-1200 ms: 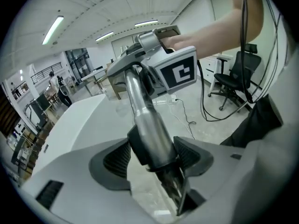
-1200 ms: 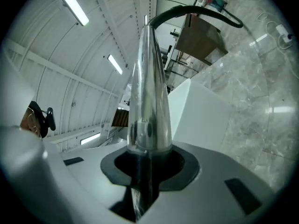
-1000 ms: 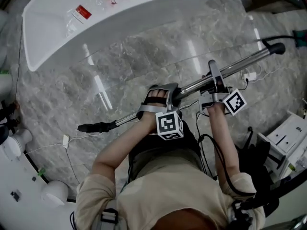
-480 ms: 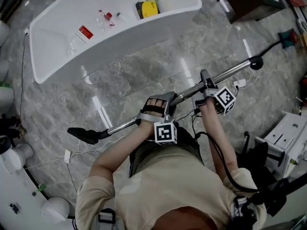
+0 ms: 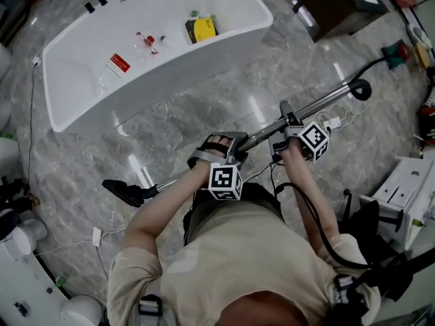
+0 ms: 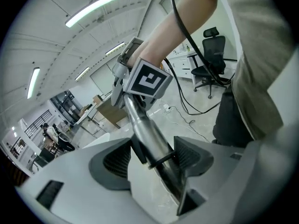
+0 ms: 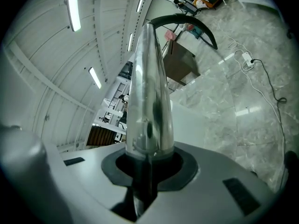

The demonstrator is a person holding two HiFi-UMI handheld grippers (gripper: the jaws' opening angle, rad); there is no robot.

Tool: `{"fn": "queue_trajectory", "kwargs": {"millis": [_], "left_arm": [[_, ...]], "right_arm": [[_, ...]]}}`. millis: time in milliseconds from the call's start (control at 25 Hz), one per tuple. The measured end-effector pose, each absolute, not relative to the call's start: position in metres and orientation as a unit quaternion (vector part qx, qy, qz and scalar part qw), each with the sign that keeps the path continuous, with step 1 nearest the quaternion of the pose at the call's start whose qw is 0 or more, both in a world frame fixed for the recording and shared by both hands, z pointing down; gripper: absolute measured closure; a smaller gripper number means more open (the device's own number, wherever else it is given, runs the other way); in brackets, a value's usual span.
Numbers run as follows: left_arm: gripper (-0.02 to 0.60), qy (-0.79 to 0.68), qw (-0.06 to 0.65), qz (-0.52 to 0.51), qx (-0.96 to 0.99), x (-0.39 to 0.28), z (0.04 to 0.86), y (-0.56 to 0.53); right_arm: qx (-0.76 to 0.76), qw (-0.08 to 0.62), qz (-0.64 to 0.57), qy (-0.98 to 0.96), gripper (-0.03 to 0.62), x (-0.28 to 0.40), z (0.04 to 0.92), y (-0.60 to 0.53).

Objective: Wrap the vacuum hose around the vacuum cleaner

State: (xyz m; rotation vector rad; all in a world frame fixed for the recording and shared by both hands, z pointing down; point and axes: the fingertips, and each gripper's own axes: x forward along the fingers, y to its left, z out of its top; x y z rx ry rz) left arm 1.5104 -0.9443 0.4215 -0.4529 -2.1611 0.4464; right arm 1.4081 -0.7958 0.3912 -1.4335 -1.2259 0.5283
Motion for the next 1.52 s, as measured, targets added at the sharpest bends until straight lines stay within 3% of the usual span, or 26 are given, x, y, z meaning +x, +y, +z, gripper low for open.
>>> {"fn": "queue_trajectory", "kwargs": {"millis": [240,560,760,1240,1360,1520], "left_arm": [[0.291,-0.865,0.449,0.170,-0.147,1.507,0.410,-0.948],[0.287,-0.836,0.438,0.262,-0.202,1.506,0.390,-0.929],[0.270,-0.833,0.443,0.260,-0.205,1.491,0.369,-0.924],[0.270,-0.819,0.477,0.231,-0.223,1.368,0.360,-0.917],[0.270,-0.814,0.443,0.226,-0.300,1.350,0.320,-0.905],[0.270,-0.820,0.343,0.149,-0.433,1.384,0.251,-0.907]], "right_arm": [[-0.585,0.575,0.220,-0.529,0.519,1.402,0.390,-0.796],[-0.615,0.534,0.259,-0.519,0.519,1.397,0.354,-0.783],[-0.607,0.531,0.280,-0.520,0.519,1.365,0.347,-0.779],[-0.631,0.513,0.321,-0.485,0.519,1.236,0.335,-0.775],[-0.656,0.490,0.315,-0.481,0.519,1.193,0.321,-0.759],[-0.676,0.450,0.305,-0.498,0.519,1.136,0.302,-0.744]]}}
